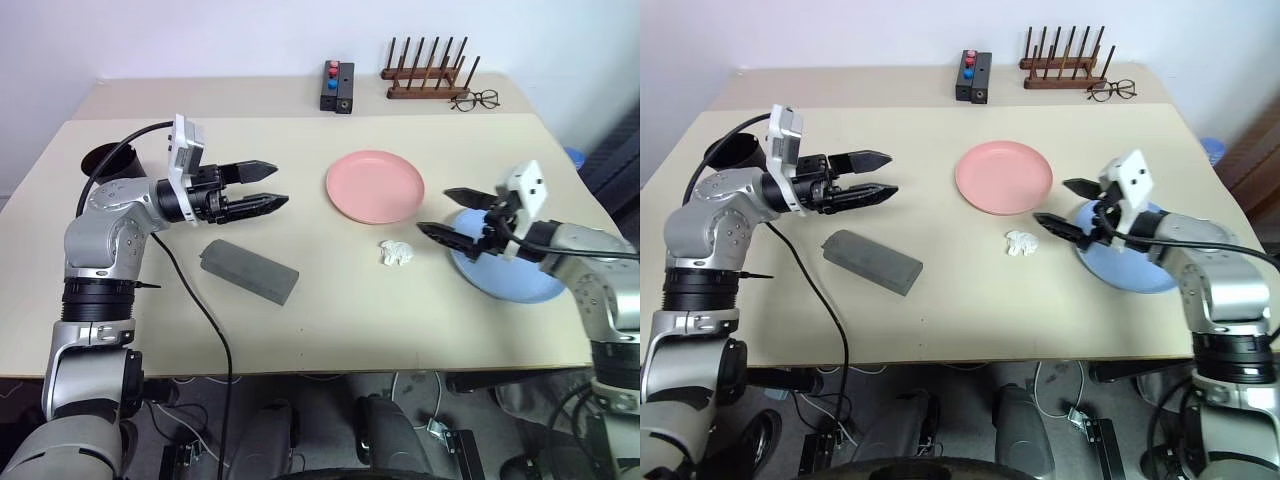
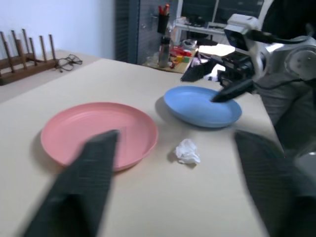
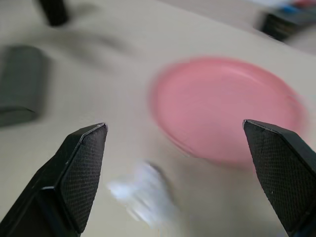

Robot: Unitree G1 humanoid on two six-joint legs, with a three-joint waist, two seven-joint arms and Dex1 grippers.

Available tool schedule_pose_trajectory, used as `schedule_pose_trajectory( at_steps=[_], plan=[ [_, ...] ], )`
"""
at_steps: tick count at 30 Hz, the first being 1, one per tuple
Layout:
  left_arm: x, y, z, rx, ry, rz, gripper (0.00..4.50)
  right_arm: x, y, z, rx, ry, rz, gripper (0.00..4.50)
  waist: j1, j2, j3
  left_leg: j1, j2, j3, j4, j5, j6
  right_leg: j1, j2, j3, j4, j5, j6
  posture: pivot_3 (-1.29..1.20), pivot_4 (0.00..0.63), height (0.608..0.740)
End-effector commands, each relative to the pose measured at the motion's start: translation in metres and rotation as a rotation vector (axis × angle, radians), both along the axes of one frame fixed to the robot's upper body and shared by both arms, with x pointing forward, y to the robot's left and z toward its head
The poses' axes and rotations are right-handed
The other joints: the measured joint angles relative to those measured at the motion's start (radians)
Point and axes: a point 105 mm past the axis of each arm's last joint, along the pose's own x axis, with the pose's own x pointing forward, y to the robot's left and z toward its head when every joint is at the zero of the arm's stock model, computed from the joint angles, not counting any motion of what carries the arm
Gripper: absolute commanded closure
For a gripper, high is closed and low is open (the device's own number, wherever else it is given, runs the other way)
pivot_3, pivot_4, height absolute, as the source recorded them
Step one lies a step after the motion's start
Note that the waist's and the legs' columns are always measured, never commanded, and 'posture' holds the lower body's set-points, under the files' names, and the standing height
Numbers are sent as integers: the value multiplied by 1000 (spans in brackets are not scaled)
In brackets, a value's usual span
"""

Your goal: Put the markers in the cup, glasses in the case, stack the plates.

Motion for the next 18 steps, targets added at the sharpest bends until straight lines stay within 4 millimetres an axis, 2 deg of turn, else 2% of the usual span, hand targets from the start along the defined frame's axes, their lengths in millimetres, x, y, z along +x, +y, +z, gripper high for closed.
schedule_pose_trajectory(
  at_steps=[1,5,10,13,18],
  plan=[
    [-5,0,11,-24,-31,-34,63,-10,-10,8,-11,7,-34,0,-1,0,0,0,0,0,0,0,1,0,0,0,0,0,0,0,150,740],
    [-16,-2,1,24,36,-119,63,-34,-16,-3,-83,73,-35,0,-2,0,0,0,0,0,0,-2,5,0,1,0,1,0,0,0,150,740],
    [-19,-3,-1,39,29,-153,63,-42,-19,-19,-133,130,-56,0,-2,0,0,2,0,0,0,-2,5,2,1,0,1,0,0,0,150,740],
    [-22,-4,-2,51,-4,-165,63,-41,-30,-49,-259,180,-115,0,-1,0,0,2,0,-1,0,-2,5,3,1,0,1,0,0,0,150,740],
    [-24,2,-1,63,-34,-162,63,-42,-52,-80,-325,285,-187,0,-1,0,0,2,0,0,0,-2,5,3,1,0,1,0,0,0,150,740]
  ],
)
